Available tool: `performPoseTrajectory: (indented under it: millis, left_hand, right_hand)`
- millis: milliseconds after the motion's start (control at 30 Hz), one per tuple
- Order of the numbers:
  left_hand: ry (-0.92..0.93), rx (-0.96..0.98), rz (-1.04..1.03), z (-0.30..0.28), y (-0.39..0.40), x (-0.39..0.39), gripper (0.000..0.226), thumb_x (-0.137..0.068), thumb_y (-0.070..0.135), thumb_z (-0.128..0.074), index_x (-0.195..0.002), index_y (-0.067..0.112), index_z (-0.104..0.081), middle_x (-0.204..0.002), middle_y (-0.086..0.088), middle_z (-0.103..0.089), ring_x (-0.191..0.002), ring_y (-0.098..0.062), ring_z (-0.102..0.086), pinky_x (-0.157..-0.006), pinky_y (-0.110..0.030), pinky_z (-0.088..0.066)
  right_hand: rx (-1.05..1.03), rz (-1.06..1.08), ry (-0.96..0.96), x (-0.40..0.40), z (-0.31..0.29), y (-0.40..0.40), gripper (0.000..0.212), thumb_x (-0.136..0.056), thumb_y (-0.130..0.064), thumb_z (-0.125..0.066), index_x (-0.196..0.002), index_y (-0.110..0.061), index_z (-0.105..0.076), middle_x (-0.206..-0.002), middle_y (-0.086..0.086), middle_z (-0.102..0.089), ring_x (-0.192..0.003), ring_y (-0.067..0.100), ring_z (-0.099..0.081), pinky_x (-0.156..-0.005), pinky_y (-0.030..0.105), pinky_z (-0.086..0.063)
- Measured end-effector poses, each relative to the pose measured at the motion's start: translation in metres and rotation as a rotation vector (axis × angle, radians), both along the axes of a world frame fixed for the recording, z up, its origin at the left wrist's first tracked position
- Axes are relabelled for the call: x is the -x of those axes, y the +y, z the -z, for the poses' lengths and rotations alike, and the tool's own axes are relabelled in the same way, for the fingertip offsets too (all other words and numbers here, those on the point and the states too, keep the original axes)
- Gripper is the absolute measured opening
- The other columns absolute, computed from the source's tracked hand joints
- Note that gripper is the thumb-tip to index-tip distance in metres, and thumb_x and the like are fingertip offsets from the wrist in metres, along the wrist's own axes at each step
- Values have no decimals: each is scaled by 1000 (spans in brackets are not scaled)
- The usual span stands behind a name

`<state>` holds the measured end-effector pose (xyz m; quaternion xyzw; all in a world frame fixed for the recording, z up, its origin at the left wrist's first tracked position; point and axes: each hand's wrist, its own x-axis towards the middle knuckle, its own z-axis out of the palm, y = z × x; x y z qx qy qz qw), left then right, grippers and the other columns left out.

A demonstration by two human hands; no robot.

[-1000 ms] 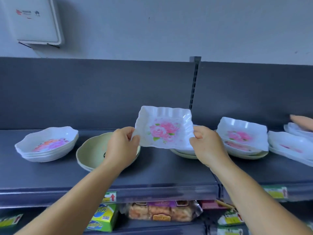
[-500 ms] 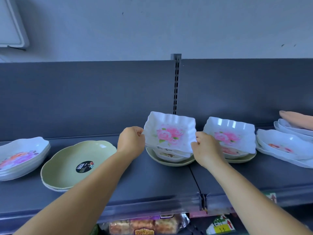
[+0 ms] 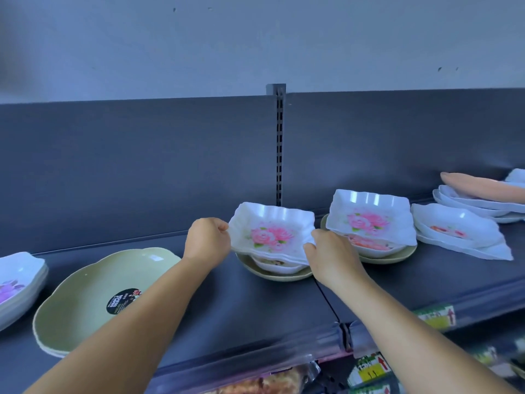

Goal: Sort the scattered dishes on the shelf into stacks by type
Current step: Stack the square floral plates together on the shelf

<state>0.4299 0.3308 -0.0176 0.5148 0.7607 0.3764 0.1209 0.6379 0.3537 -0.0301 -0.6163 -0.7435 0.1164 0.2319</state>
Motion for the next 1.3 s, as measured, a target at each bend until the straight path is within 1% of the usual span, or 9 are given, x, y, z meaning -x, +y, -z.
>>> performPoseTrajectory:
  millis: [233,300,400,500,667,767,900,1100,1300]
  left_hand:
    - [167,14,49,-1,2,3,29,-81,0,-40,-56,12,-33,-62,-8,-29,-60,-25,-25,-48,-29,-19]
    - [271,1,62,-5,3,-3,22,-88,7,-43,-82,-3,-62,-85,-24,-54,-87,-40,-47,-63,-39,-42]
    - [386,-35,116,-12,3,-22,32,-95,16,-44,-116,-3,-58,-117,-20,-58,-117,-35,-40,-83,-37,-41]
    - [441,-74,212,-18,7,-47,29,-95,17,-44,-111,-4,-54,-113,-19,-58,-114,-33,-43,-79,-39,-45]
    - [494,-55,381,-21,26,-92,29,-96,24,-45,-113,8,-62,-113,-9,-62,-103,-26,-53,-77,-33,-46]
    - [479,-32,445,-18,46,-121,22,-93,20,-46,-78,5,-54,-92,-10,-64,-85,-30,-53,-65,-35,-45]
    - [513,58,428,-17,70,-155,38,-93,16,-43,-60,13,-24,-62,0,-31,-74,-24,-31,-53,-30,-25]
    - [675,203,360,-9,101,-179,26,-97,19,-43,-102,-3,-56,-108,-14,-60,-107,-30,-52,-77,-35,-44]
    - [667,251,271,-3,117,-186,21,-93,14,-47,-99,-4,-58,-111,-17,-63,-99,-33,-55,-83,-39,-50]
  right_hand:
    - [-35,7,-33,0,2,-3,34,-94,-22,-39,-64,-14,-28,-63,2,-36,-63,24,-36,-46,29,-20]
    - [-67,-2,-44,-4,0,-6,34,-96,-27,-40,-66,-13,-33,-66,2,-40,-69,26,-40,-47,29,-22]
    - [-100,12,-78,-15,-8,-11,36,-96,-32,-42,-66,-15,-34,-74,3,-46,-76,28,-43,-56,34,-28]
    - [-109,50,-83,-33,-17,-13,31,-97,-35,-43,-71,-18,-40,-86,2,-49,-90,29,-46,-67,32,-34]
    - [-104,128,-79,-76,-23,-4,39,-98,-29,-39,-132,-17,-51,-133,5,-51,-126,27,-42,-96,34,-39]
    - [-106,176,-92,-105,-25,5,40,-99,-28,-39,-136,-16,-47,-135,7,-48,-124,28,-42,-96,35,-39]
    - [-43,233,-104,-139,-22,24,42,-99,-26,-40,-138,-11,-43,-135,11,-45,-125,29,-43,-96,36,-40]
    - [31,235,-70,-170,-9,52,19,-96,-24,-41,-102,-8,-49,-111,10,-51,-93,27,-47,-72,31,-36]
    - [35,196,29,-178,0,68,30,-95,-21,-41,-67,-17,-30,-74,0,-43,-74,24,-41,-56,32,-28]
